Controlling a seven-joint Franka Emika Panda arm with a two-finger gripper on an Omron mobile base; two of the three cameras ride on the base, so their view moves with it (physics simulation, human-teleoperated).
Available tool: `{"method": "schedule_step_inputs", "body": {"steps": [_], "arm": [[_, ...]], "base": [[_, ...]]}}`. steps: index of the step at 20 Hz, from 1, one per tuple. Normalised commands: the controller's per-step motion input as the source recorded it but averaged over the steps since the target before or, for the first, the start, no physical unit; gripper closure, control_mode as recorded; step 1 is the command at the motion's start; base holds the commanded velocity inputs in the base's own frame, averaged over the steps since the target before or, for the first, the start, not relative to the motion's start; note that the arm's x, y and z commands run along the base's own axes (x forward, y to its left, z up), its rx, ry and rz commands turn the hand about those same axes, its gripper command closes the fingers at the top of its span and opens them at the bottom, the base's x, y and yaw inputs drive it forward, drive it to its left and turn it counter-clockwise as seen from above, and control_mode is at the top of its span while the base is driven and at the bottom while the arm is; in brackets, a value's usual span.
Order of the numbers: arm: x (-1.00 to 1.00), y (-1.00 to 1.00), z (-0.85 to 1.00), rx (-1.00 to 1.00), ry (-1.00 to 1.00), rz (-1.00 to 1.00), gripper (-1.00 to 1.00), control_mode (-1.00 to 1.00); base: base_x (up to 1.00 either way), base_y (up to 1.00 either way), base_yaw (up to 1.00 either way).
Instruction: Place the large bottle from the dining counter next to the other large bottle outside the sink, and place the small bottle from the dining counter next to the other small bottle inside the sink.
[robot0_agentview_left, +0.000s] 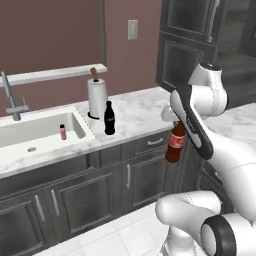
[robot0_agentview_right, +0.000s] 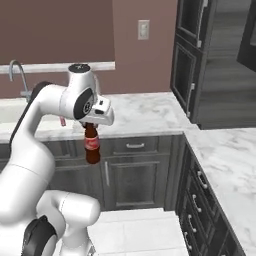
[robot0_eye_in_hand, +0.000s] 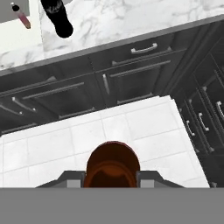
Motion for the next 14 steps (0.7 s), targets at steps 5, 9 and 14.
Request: {"method": "schedule_step_inputs", "body": {"steps": [5,9,14], "arm": [[0.00,0.00,0.00,0.00,0.00,0.00,1.00,1.00],[0.00,0.00,0.00,0.00,0.00,0.00,1.00,1.00],[0.00,0.00,0.00,0.00,0.00,0.00,1.00,1.00]], "base": [[0.68,-0.01,0.08],[0.78,0.00,0.16],[0.52,-0.30,0.15]]}}
